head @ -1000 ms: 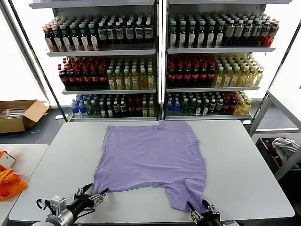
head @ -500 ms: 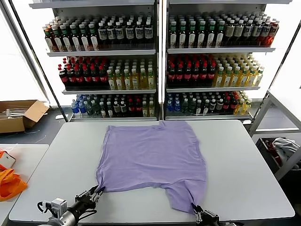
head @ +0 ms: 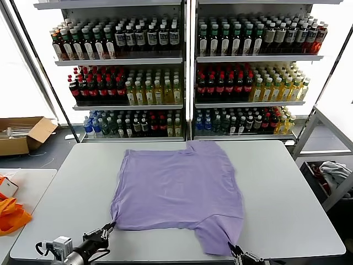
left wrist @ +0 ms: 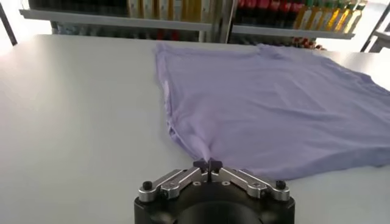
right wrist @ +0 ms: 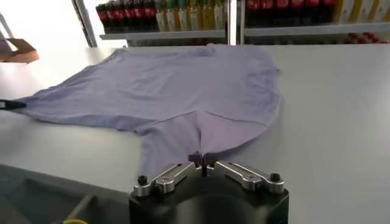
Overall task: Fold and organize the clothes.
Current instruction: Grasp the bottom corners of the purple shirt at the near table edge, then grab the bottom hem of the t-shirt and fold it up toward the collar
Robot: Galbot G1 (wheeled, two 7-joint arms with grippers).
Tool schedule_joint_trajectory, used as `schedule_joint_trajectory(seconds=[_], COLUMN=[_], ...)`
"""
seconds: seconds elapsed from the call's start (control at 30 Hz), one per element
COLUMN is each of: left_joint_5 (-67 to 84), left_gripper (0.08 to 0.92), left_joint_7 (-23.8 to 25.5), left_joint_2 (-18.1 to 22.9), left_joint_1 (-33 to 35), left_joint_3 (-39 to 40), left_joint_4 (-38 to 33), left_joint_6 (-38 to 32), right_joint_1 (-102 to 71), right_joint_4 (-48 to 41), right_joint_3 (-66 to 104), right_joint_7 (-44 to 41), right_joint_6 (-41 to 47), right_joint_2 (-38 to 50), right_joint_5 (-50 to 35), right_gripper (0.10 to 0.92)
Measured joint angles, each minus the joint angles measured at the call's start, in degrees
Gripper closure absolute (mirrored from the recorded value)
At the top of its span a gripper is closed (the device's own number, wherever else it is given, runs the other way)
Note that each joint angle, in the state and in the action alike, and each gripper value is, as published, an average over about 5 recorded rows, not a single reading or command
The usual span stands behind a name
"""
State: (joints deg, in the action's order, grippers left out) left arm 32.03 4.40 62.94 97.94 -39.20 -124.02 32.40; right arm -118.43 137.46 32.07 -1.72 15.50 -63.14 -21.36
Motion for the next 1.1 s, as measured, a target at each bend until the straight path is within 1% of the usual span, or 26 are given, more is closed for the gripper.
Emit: schedule_joint_trajectory(seconds=[0.27,0.4,0.5,0.7,0.97,1.1], left_joint_5=[0.1,0.6,1.5,4.2,7.9,8.8], left_gripper=[0.916,0.916,0.916,0.916,0.915,0.915], left_joint_7=[-0.1,-0.4,-0.7,-0.5,-0.5,-0.4], left_joint_2=[1.5,1.7,1.3,-0.4,-2.7,-3.0], left_joint_1=[6.3,7.4,6.9,2.7,-6.4,-11.4], left_joint_3=[-3.6,-4.3,-4.5,-3.9,-1.7,0.0], left_joint_4=[-5.7,-7.0,-7.3,-5.3,1.0,4.5], left_joint_6=[0.3,0.4,0.5,0.3,0.4,0.5], right_joint_1=[-2.0,0.2,2.8,9.8,20.5,27.5], right_joint_4=[1.9,2.0,1.9,-0.5,-6.6,-10.9], right_joint_3=[0.2,0.1,0.0,-0.7,-3.1,-6.1], right_joint_7=[0.7,2.0,3.0,4.6,6.1,6.8], right_joint_6=[-3.6,-4.3,-4.7,-5.0,-3.8,-2.8], right_joint_2=[-0.2,-0.2,0.4,2.2,6.0,8.3], right_joint_5=[-2.2,-4.2,-6.0,-9.4,-13.4,-15.3], right_gripper=[0.908,0.908,0.908,0.908,0.908,0.908])
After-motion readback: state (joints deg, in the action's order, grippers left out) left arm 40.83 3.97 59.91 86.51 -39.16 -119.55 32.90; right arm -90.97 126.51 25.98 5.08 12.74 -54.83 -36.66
